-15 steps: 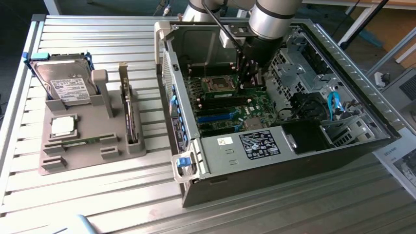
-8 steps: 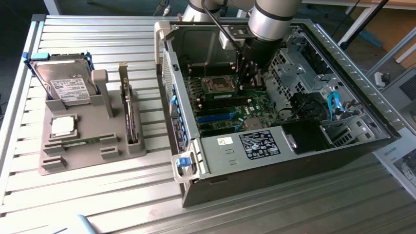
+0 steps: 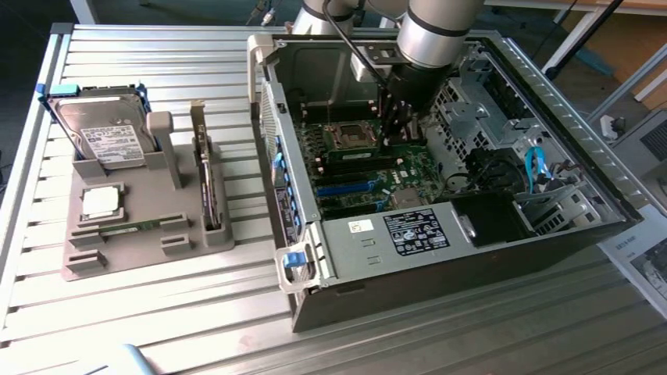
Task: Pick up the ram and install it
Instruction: 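Insert the ram into the slot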
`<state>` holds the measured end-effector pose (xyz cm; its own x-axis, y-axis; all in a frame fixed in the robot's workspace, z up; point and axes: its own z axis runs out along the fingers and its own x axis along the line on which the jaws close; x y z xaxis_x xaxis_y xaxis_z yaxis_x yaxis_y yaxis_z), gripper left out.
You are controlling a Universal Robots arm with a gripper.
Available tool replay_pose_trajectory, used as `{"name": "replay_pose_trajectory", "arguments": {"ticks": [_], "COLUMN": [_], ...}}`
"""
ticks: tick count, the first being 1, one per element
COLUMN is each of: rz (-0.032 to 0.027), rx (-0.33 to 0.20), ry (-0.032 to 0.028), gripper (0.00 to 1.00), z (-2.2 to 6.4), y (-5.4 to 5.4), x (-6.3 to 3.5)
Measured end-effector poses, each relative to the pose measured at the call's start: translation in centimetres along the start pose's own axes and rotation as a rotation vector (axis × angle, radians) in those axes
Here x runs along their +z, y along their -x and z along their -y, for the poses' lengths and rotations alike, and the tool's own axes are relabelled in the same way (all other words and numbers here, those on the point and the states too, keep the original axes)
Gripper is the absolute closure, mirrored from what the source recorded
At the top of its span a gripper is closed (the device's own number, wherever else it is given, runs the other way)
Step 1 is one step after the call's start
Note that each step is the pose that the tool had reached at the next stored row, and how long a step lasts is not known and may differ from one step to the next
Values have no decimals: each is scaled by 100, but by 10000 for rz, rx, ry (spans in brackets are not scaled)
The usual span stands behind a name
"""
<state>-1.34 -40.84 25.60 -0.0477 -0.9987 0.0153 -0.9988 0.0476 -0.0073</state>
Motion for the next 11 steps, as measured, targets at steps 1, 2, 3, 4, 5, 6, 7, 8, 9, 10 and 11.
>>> {"name": "replay_pose_trajectory", "arguments": {"ticks": [1,2,3,4,5,6,7,8,9,10,11], "rz": [0,1,2,2,2,2,2,3,3,2,1], "rx": [0,0,0,0,1,0,0,0,1,1,1], "ry": [0,0,-1,-1,-1,-1,-1,-1,0,0,0], "gripper": [88,88,88,88,88,88,88,88,88,88,88], "z": [0,0,0,0,1,6,11,14,14,14,14], "y": [0,0,0,0,0,1,1,1,1,1,1], "x": [0,1,1,1,1,1,1,2,1,1,1]}}
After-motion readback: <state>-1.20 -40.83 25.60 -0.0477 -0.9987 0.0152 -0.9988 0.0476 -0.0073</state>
